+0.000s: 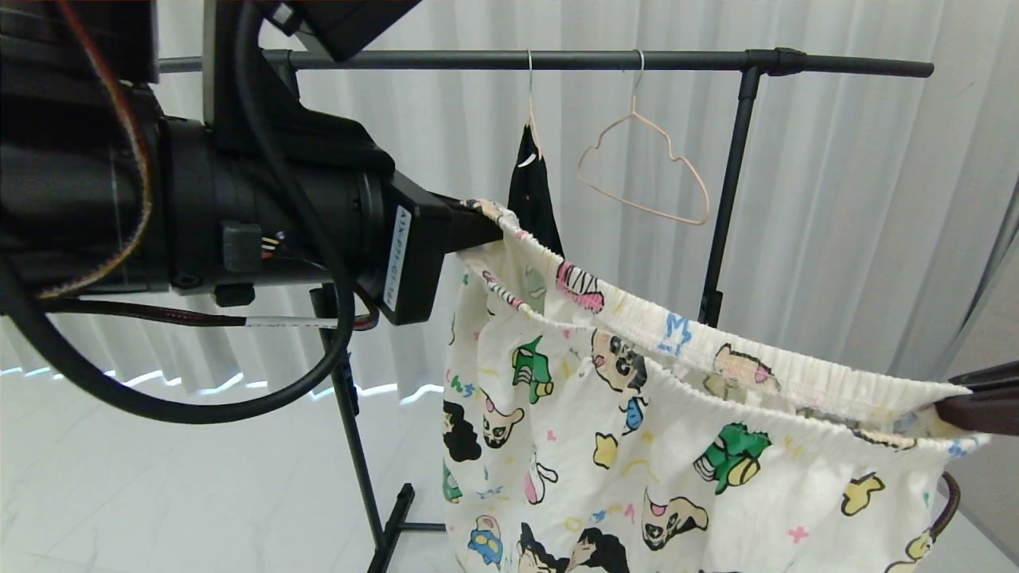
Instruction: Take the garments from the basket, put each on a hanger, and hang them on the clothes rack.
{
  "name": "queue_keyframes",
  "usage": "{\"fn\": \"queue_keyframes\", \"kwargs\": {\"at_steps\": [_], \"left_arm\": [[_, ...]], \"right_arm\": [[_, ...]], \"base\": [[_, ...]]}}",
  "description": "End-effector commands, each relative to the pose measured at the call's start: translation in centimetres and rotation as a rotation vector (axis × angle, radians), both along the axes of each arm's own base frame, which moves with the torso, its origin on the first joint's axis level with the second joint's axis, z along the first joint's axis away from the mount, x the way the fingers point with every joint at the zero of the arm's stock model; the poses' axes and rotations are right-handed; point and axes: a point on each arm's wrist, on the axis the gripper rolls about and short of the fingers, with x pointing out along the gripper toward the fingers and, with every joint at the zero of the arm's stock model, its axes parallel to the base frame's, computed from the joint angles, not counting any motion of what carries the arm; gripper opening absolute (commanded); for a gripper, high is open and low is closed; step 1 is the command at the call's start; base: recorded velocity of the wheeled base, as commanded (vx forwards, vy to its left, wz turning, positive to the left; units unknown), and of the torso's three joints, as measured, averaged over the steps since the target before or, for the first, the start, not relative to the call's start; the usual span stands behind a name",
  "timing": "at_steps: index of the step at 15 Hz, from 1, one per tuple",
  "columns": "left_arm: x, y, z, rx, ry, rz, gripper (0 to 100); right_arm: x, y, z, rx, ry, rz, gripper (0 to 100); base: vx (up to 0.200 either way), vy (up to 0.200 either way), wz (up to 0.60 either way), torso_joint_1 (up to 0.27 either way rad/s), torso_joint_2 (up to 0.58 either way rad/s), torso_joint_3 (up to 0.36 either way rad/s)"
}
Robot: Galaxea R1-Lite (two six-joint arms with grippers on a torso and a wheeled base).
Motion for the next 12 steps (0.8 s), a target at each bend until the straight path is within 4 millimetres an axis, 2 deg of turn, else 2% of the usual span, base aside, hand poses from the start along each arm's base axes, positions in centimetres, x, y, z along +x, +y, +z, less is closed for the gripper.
{"fn": "queue_keyframes", "kwargs": {"at_steps": [1, 3, 6, 9, 12], "left_arm": [[0.5, -0.5, -0.6, 0.017, 0.016, 0.005, 0], [-1.5, 1.3, -0.4, 0.08, 0.086, 0.027, 0], [-5.2, 3.1, -0.1, 0.021, 0.322, 0.02, 0], [-8.5, 2.8, 0.6, -0.118, 0.492, -0.037, 0], [-11.6, 2.6, 1.0, -0.159, 0.573, -0.154, 0]], "right_arm": [[0.0, 0.3, -0.1, -0.007, 0.003, 0.008, 0], [0.8, 0.1, 0.0, -0.01, -0.017, -0.075, 0], [3.7, 1.6, 0.5, 0.067, -0.065, -0.171, 0], [5.7, 3.9, 1.2, 0.15, -0.105, -0.162, 0], [6.9, 5.5, 2.2, 0.19, -0.111, -0.126, 0]], "base": [[0.0, 0.0, 0.0, 0.0, 0.0, 0.0], [0.0, 0.0, 0.0, 0.0, 0.0, 0.0], [0.0, 0.0, 0.0, 0.0, 0.0, 0.0], [0.0, 0.0, 0.0, 0.0, 0.0, 0.0], [0.0, 0.0, 0.0, 0.0, 0.0, 0.0]]}}
